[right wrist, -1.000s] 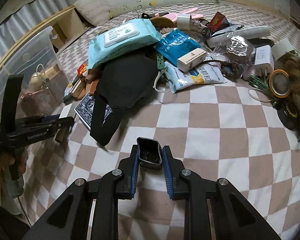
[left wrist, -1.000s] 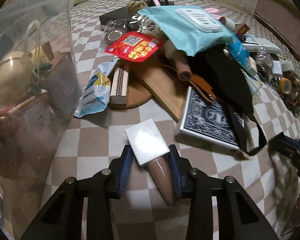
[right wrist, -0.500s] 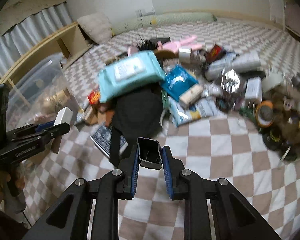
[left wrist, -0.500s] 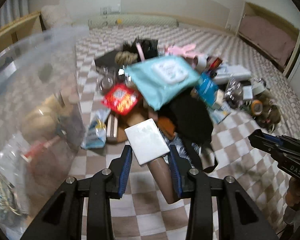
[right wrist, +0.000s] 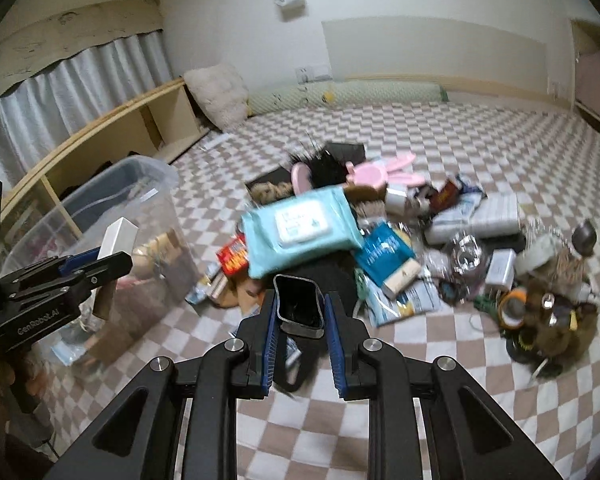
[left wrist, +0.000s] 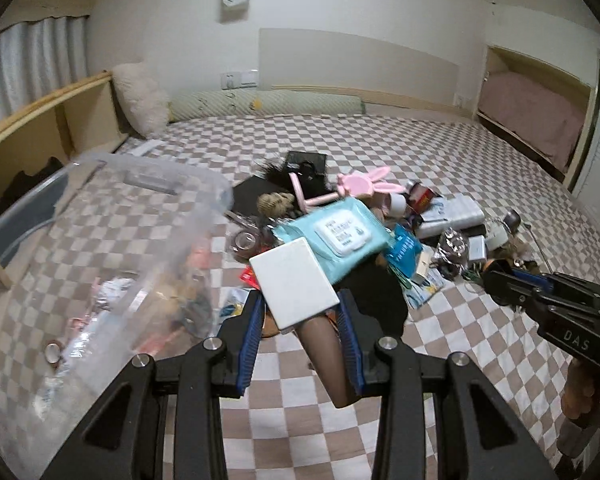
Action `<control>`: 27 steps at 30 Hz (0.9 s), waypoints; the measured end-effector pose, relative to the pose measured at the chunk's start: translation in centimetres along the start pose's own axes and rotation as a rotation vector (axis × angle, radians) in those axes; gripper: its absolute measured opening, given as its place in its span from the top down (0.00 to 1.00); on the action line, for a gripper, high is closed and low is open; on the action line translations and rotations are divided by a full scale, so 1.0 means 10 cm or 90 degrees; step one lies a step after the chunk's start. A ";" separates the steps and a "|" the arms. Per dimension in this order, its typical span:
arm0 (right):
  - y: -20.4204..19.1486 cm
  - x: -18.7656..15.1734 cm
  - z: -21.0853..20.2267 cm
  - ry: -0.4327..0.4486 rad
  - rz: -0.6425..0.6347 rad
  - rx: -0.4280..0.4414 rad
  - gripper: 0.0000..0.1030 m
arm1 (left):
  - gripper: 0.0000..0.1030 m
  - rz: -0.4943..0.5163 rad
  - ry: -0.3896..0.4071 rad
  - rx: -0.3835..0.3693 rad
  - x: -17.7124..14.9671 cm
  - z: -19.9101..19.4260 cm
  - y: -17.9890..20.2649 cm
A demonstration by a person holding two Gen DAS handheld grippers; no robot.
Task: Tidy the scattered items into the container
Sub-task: 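Lift the black cup with the right gripper while the left gripper lifts the white brush, then carry the black cup and white brush over the clear plastic box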
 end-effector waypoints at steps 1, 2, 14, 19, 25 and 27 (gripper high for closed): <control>-0.03 0.04 -0.03 0.005 -0.004 0.000 0.77 | 0.65 -0.004 0.006 0.002 0.03 -0.05 -0.03; -0.07 0.08 -0.05 0.009 -0.009 0.000 0.77 | 0.65 -0.006 0.015 0.006 0.05 -0.09 -0.05; -0.46 0.58 -0.22 0.055 -0.032 0.023 0.77 | 0.65 -0.047 0.100 0.030 0.30 -0.64 -0.43; -0.70 0.79 -0.25 0.073 -0.053 0.034 0.77 | 0.65 -0.070 0.120 0.027 0.36 -0.80 -0.58; -0.99 1.00 -0.23 0.088 -0.076 0.054 0.77 | 0.65 -0.088 0.140 0.039 0.43 -0.95 -0.74; -1.09 1.07 -0.22 0.096 -0.079 0.059 0.77 | 0.65 -0.095 0.145 0.039 0.45 -0.99 -0.80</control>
Point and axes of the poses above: each gripper's, at about its wrist camera, not at the fingertips, and z roughly the way its jaws point, y to its right, x to its top, the point moved 3 cm from there along z, roughly the way its jaws point, and after that the axes turned 13 degrees about -z, right-handed, at the moved point
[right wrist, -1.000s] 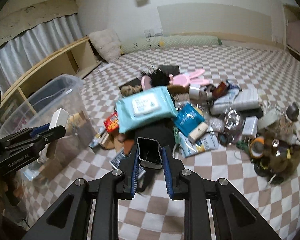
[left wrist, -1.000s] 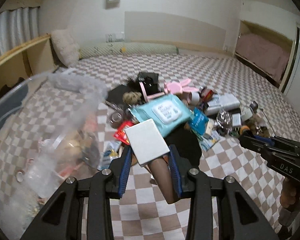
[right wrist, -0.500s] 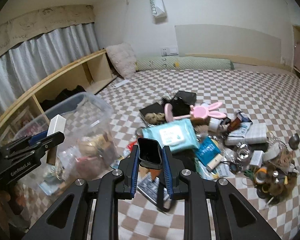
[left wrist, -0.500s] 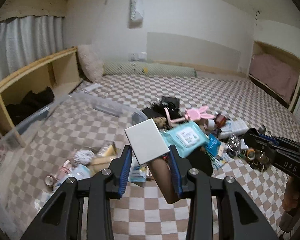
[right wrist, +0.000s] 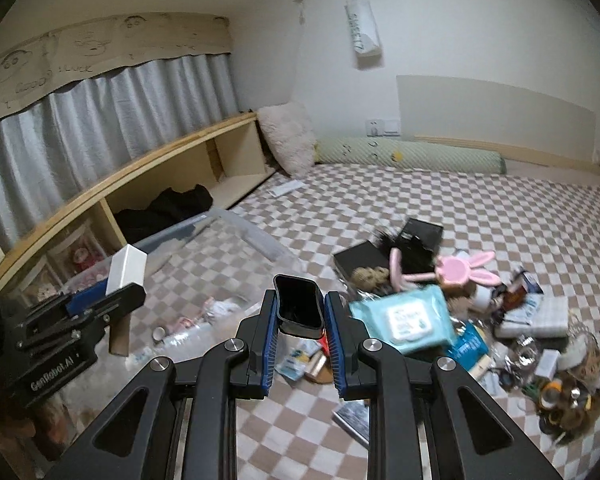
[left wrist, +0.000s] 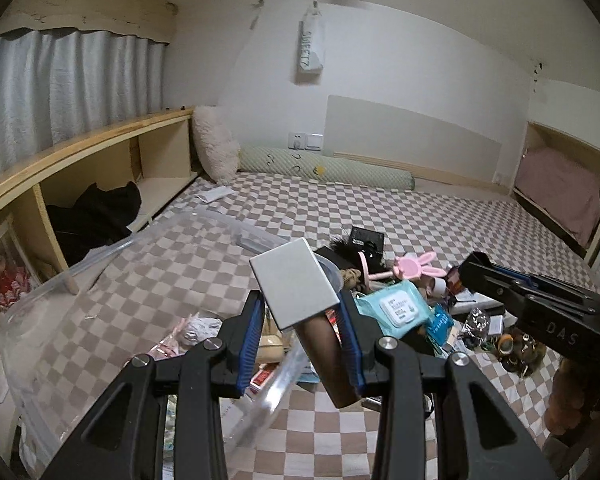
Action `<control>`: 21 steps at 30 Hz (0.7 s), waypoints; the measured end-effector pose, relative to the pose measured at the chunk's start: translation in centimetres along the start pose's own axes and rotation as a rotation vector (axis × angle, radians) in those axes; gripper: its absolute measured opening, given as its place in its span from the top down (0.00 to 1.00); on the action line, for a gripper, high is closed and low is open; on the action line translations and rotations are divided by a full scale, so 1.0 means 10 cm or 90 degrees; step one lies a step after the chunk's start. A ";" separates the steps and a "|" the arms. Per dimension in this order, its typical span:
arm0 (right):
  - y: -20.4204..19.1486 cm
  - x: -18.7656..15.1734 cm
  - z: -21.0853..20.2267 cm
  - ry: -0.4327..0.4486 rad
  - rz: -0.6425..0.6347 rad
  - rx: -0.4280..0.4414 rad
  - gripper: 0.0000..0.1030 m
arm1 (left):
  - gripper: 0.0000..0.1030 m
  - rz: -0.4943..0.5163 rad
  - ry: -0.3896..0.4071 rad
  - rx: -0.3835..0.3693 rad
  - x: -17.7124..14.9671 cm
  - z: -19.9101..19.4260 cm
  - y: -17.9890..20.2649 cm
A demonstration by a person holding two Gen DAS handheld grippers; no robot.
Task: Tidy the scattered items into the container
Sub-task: 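Carry the black cup and white brush over the clear plastic box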
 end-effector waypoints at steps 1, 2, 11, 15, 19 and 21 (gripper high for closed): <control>-0.04 0.04 0.02 0.004 0.000 0.004 0.77 | 0.65 -0.005 0.001 0.000 0.01 -0.01 -0.03; -0.08 0.07 0.04 0.007 0.000 0.008 0.77 | 0.65 -0.008 0.002 0.002 0.03 -0.02 -0.06; -0.41 0.30 0.28 0.007 -0.013 0.045 0.77 | 0.65 -0.035 0.011 0.034 0.14 -0.05 -0.34; -0.56 0.36 0.39 0.003 -0.021 0.062 0.77 | 0.65 -0.050 0.011 0.054 0.17 -0.05 -0.49; -0.67 0.38 0.50 -0.008 -0.031 0.076 0.77 | 0.65 -0.057 0.003 0.090 0.18 -0.02 -0.63; -0.72 0.37 0.56 -0.016 -0.034 0.086 0.77 | 0.65 -0.063 -0.006 0.098 0.16 0.01 -0.69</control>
Point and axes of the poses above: each gripper's, at about its wrist camera, not at the fingertips, and z roughly the way its jaws point, y to its right, x to its top, the point moved 3 cm from there along z, roughly the way its jaws point, and after that the axes turned 13 degrees about -z, right-handed, at the moved point
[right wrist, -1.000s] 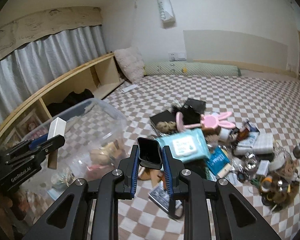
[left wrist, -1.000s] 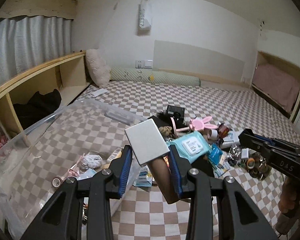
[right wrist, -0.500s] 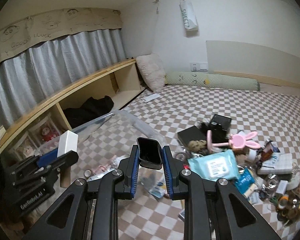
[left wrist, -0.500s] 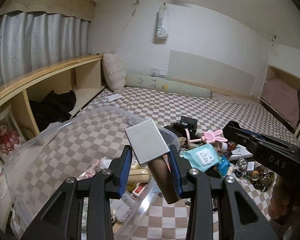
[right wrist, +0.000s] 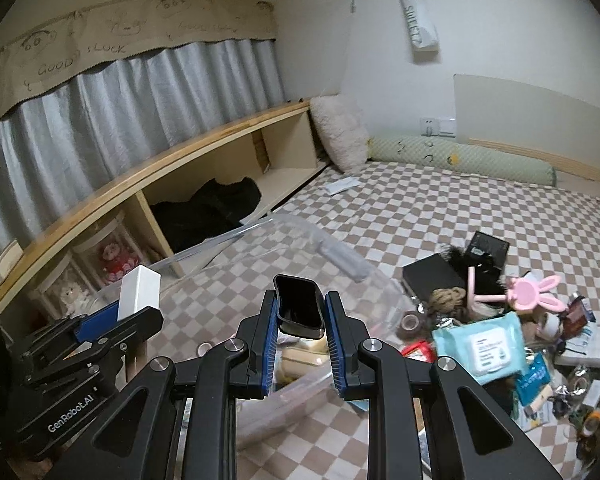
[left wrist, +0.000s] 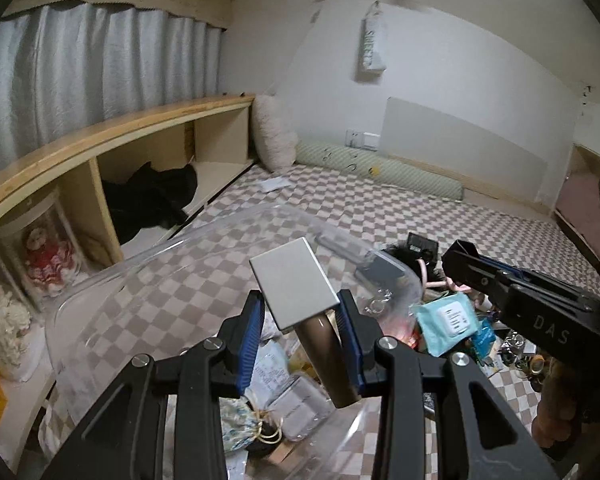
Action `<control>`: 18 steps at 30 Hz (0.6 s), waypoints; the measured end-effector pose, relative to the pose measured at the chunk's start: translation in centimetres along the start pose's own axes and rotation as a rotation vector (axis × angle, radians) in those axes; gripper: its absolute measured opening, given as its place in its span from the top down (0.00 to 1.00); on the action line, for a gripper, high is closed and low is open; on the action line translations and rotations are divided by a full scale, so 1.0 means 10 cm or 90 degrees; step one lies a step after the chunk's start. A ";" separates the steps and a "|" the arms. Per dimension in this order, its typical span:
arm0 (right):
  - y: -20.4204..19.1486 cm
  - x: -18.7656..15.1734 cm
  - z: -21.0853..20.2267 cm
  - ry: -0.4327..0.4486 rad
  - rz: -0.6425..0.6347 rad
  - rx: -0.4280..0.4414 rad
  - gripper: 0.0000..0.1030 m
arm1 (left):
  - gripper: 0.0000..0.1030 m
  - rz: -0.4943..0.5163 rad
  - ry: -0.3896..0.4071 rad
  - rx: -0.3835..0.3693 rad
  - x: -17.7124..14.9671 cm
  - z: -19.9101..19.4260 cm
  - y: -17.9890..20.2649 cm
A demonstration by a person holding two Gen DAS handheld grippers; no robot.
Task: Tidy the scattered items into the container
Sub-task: 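Carry the black cup and white brush over the clear plastic box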
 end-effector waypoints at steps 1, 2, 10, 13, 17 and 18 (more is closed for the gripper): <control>-0.03 -0.01 0.04 -0.005 -0.001 0.006 0.77 | 0.65 -0.003 -0.006 0.005 0.00 0.02 -0.03; -0.05 -0.02 0.07 -0.012 -0.003 0.012 0.77 | 0.65 -0.005 -0.012 0.012 -0.01 0.05 -0.06; -0.16 -0.07 0.35 -0.063 -0.010 0.029 0.77 | 0.65 -0.020 -0.058 0.050 -0.07 0.19 -0.24; -0.21 -0.10 0.43 -0.082 -0.007 0.048 0.77 | 0.65 -0.025 -0.070 0.059 -0.09 0.23 -0.28; -0.28 -0.16 0.53 -0.105 -0.011 0.054 0.77 | 0.65 -0.029 -0.087 0.071 -0.13 0.30 -0.34; -0.30 -0.17 0.55 -0.110 -0.011 0.055 0.77 | 0.65 -0.030 -0.092 0.074 -0.14 0.32 -0.35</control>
Point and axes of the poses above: each gripper's, at about its wrist camera, not at the fingertips, and z roughly the way its jaws point, y to its right, x to its top, the point moved 3 cm from there along z, roughly the way its jaws point, and after that the axes turned 13 degrees about -z, right-handed, at the moved point
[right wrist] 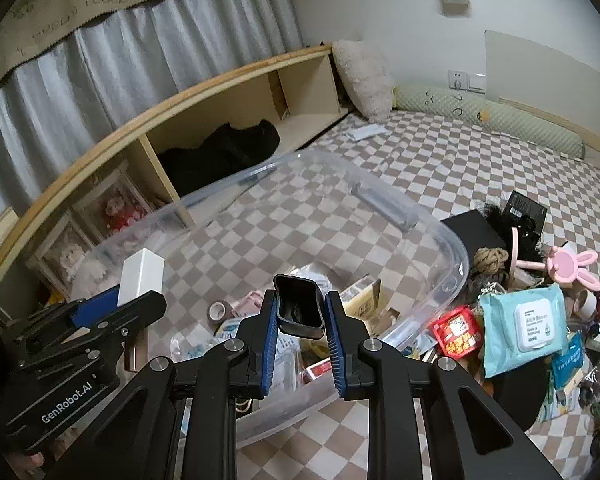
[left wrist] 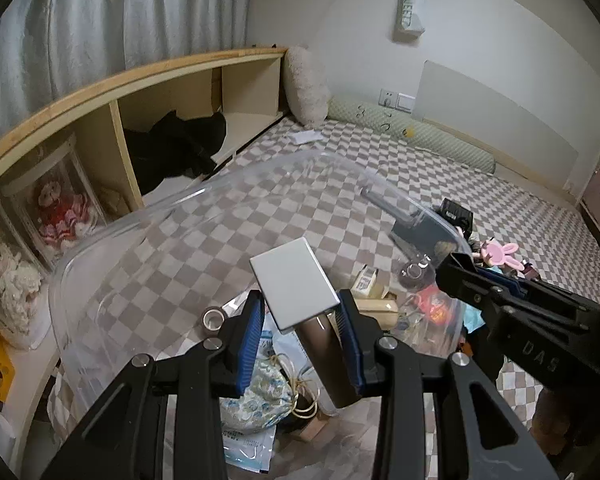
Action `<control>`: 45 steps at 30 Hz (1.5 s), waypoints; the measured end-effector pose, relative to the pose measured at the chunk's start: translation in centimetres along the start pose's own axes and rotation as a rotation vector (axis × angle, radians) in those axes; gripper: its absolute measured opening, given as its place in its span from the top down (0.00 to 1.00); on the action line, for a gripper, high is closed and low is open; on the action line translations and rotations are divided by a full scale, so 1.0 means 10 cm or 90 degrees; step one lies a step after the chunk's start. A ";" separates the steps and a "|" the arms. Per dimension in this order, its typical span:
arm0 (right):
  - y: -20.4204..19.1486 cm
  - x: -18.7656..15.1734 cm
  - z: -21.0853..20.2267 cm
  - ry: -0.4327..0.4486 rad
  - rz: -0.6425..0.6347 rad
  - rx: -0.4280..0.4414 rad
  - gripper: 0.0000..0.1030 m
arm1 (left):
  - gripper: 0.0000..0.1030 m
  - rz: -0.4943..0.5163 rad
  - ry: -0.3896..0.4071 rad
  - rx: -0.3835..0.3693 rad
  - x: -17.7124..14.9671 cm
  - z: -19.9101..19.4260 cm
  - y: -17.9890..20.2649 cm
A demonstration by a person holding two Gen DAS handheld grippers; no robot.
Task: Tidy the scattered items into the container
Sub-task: 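Carry the black cup and white brush over the clear plastic box, then open both grippers to drop the cup and brush into the clear box, then withdraw both tools from the clear box back toward the pile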
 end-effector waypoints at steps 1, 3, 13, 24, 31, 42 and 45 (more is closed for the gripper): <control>-0.01 -0.01 0.02 -0.005 0.000 0.001 0.77 | 0.65 0.000 -0.005 0.003 -0.01 0.02 -0.01; -0.05 -0.03 0.07 -0.015 -0.003 0.002 0.77 | 0.65 0.002 -0.013 0.010 -0.02 0.07 -0.04; -0.04 -0.13 0.27 -0.054 0.011 0.005 0.77 | 0.65 0.002 -0.041 0.040 -0.06 0.20 -0.16; -0.08 -0.14 0.30 -0.058 0.008 0.018 0.77 | 0.64 0.001 -0.060 0.048 -0.09 0.22 -0.18; -0.03 -0.17 0.31 -0.067 0.015 0.015 0.77 | 0.64 0.001 -0.039 0.036 -0.03 0.11 -0.14; 0.02 -0.16 0.24 -0.061 0.015 0.006 0.77 | 0.64 -0.002 -0.043 0.040 -0.02 0.14 -0.17; 0.02 -0.15 0.22 -0.056 0.012 0.005 0.77 | 0.64 -0.001 -0.044 0.041 -0.03 0.15 -0.18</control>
Point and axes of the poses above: each gripper's, at about its wrist camera, not at the fingertips, and z roughly the way its jaws point, y to its right, x to its top, the point moved 3 cm from there along z, roughly the way its jaws point, and after that the axes turned 13 degrees about -z, right-handed, at the moved point
